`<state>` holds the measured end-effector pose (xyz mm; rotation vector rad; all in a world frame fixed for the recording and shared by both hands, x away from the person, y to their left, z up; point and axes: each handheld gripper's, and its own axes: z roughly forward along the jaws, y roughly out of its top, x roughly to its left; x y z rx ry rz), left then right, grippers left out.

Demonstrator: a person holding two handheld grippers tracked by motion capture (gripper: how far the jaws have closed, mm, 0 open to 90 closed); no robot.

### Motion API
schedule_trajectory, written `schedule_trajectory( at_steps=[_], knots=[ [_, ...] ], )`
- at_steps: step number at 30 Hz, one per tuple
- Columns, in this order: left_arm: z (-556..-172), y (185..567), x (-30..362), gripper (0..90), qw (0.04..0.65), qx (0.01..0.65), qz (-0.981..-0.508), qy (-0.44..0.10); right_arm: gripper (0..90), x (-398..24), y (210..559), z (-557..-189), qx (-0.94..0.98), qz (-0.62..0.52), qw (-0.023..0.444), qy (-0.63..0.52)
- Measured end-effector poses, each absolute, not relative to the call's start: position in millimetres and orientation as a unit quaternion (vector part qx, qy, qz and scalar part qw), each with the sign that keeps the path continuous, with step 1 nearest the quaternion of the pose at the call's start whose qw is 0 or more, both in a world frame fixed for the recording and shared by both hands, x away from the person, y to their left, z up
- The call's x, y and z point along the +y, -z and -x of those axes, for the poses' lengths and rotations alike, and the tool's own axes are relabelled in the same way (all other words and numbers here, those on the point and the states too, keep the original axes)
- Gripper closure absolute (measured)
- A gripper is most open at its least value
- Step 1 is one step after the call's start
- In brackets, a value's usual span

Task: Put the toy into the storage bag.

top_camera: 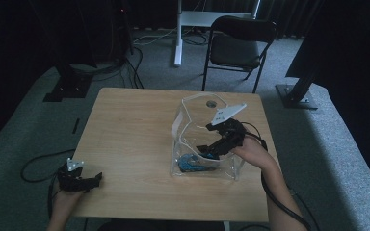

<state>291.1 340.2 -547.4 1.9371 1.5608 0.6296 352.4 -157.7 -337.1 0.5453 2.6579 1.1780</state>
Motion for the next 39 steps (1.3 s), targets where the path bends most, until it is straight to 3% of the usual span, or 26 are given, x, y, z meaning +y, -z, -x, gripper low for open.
schedule_trajectory(
  at_steps=[39],
  knots=[
    [-291,547,340,0.4,0.284,0.583,-0.724,-0.235,13.9,-163,343,-306,0.827,-0.169,0.108,-0.525]
  ],
)
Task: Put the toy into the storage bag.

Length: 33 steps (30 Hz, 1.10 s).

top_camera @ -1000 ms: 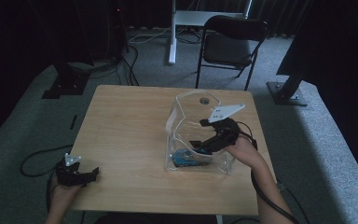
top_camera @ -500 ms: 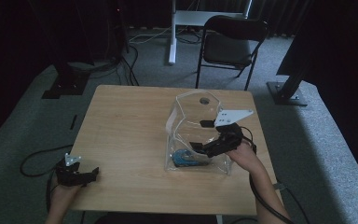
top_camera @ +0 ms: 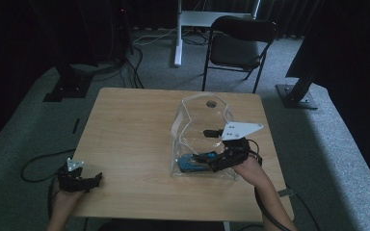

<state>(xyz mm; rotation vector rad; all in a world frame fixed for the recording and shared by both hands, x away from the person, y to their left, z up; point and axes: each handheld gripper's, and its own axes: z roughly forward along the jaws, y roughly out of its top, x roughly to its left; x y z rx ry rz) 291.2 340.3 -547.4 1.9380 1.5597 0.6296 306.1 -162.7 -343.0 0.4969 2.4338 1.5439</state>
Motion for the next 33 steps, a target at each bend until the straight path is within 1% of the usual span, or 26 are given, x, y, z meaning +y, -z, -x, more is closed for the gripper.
schedule_trajectory(
  at_steps=[1,8,10,11,16,18,20,28,30,32,33],
  knots=[
    [-291,547,340,0.4,0.284,0.583,-0.724,-0.235,13.9,-163,343,-305,0.827,-0.167,0.102,-0.527],
    [-291,547,340,0.4,0.284,0.584,-0.723,-0.235,14.7,-164,344,-296,0.819,-0.162,0.112,-0.540],
    [-291,547,340,0.4,0.284,0.584,-0.723,-0.235,14.9,-165,345,-293,0.814,-0.159,0.106,-0.548],
    [-291,547,340,0.4,0.284,0.584,-0.723,-0.235,15.5,-166,345,-291,0.813,-0.158,0.112,-0.549],
    [-291,547,340,0.4,0.284,0.583,-0.724,-0.235,15.3,-166,352,-287,0.820,-0.152,0.088,-0.545],
    [-291,547,340,0.4,0.284,0.583,-0.724,-0.235,15.3,-166,356,-284,0.817,-0.150,0.092,-0.549],
    [-291,547,340,0.4,0.284,0.583,-0.724,-0.235,13.7,-167,359,-283,0.815,-0.146,0.073,-0.556],
    [-291,547,340,0.4,0.284,0.584,-0.724,-0.235,13.8,-165,373,-274,0.814,-0.132,0.064,-0.562],
    [-291,547,340,0.4,0.284,0.583,-0.724,-0.235,13.7,-164,378,-273,0.815,-0.130,0.056,-0.562],
    [-291,547,340,0.4,0.284,0.583,-0.724,-0.235,13.8,-162,383,-271,0.817,-0.127,0.064,-0.558],
    [-291,547,340,0.4,0.284,0.584,-0.724,-0.235,13.7,-161,385,-271,0.818,-0.126,0.060,-0.558]
  ],
)
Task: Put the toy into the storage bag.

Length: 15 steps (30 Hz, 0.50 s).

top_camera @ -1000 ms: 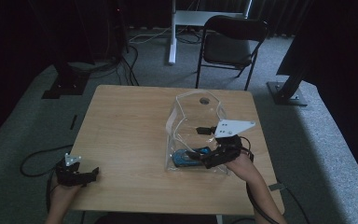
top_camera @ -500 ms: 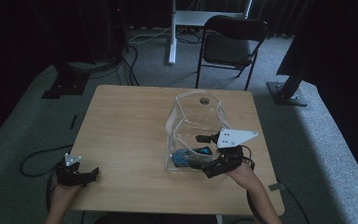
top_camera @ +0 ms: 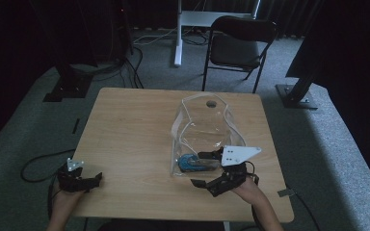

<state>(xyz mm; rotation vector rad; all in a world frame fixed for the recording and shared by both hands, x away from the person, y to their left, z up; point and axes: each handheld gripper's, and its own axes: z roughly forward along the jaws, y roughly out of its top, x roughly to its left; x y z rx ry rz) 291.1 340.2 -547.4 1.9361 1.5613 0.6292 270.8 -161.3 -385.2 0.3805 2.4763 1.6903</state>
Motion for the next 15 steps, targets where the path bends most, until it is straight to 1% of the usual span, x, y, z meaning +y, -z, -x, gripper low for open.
schedule_trajectory(
  at_steps=[4,13,15],
  knots=[
    [-291,547,340,0.4,0.284,0.584,-0.723,-0.235,13.8,-159,393,-270,0.818,-0.122,0.047,-0.560],
    [-291,547,340,0.4,0.284,0.584,-0.723,-0.235,13.8,-157,414,-268,0.819,-0.119,0.041,-0.559],
    [-291,547,340,0.4,0.284,0.583,-0.724,-0.235,14.2,-157,419,-267,0.817,-0.117,0.049,-0.563]
  ],
)
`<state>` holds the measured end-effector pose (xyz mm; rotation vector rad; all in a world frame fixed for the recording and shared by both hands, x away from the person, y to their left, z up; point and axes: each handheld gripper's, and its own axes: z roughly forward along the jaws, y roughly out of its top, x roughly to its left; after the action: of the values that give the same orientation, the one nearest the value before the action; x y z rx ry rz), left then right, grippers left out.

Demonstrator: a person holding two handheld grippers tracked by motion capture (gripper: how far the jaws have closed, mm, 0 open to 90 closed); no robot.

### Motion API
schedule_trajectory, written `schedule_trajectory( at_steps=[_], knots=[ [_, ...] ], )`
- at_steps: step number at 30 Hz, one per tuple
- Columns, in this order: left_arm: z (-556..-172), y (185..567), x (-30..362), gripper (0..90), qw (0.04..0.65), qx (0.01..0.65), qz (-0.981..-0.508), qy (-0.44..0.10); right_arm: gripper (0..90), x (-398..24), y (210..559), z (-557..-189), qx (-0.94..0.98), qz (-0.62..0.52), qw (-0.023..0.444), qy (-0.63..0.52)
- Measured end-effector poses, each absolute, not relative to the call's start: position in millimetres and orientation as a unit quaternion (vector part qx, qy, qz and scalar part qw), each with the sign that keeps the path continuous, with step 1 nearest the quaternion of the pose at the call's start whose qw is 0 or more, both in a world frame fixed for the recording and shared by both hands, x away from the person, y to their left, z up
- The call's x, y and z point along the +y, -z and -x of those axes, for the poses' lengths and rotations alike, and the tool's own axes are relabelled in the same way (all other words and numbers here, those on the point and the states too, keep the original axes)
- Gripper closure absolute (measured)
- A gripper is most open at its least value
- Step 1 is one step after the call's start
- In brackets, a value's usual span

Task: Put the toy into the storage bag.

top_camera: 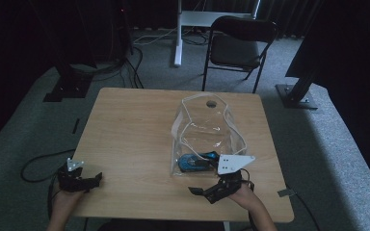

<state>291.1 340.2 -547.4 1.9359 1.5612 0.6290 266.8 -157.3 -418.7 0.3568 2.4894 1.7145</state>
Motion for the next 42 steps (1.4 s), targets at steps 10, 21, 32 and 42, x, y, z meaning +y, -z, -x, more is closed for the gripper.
schedule_trajectory(
  at_steps=[10,21,32,42],
  knots=[
    [-291,547,340,0.4,0.284,0.584,-0.724,-0.235,14.8,-161,424,-258,0.809,-0.105,0.047,-0.577],
    [-291,547,340,0.4,0.285,0.584,-0.723,-0.235,14.7,-163,429,-247,0.816,-0.102,0.033,-0.568],
    [-291,547,340,0.4,0.284,0.584,-0.723,-0.235,14.7,-165,455,-249,0.822,-0.120,0.017,-0.557],
    [-291,547,340,0.4,0.285,0.584,-0.723,-0.235,13.7,-174,491,-261,0.833,-0.150,0.017,-0.532]
  ],
)
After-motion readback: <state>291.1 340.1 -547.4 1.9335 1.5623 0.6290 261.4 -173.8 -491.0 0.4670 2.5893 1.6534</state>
